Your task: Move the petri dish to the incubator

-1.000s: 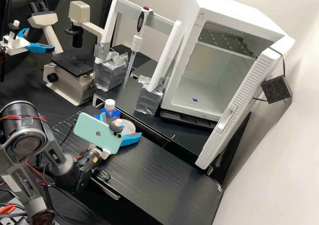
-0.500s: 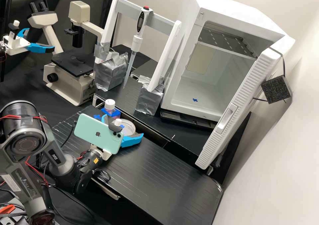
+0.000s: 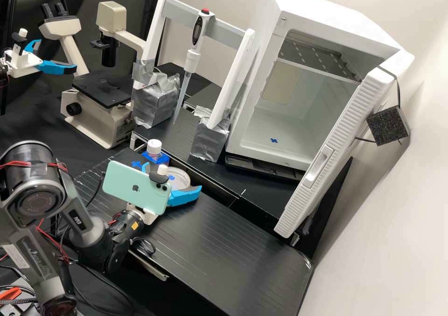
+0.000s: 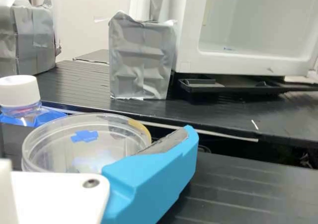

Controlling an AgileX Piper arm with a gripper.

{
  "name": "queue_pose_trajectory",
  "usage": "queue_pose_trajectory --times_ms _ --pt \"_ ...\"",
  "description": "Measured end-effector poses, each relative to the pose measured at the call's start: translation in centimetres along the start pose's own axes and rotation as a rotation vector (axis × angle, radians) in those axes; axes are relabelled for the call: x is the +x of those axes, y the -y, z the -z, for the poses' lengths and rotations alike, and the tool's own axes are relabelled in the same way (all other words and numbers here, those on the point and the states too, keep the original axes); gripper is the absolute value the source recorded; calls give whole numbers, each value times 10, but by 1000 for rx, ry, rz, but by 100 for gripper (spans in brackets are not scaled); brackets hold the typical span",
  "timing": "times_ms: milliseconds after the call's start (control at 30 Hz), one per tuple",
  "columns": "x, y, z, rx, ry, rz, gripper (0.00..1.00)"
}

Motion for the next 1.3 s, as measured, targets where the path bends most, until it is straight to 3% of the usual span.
queue_pose_trajectory --times_ms 67,100,567,1300 --pt "0 0 -1 -5 2 0 100" --pt "0 0 -1 -2 2 -4 0" --pt "1 -1 -3 12 7 -17 0" --pt "1 0 -3 8 9 -19 0"
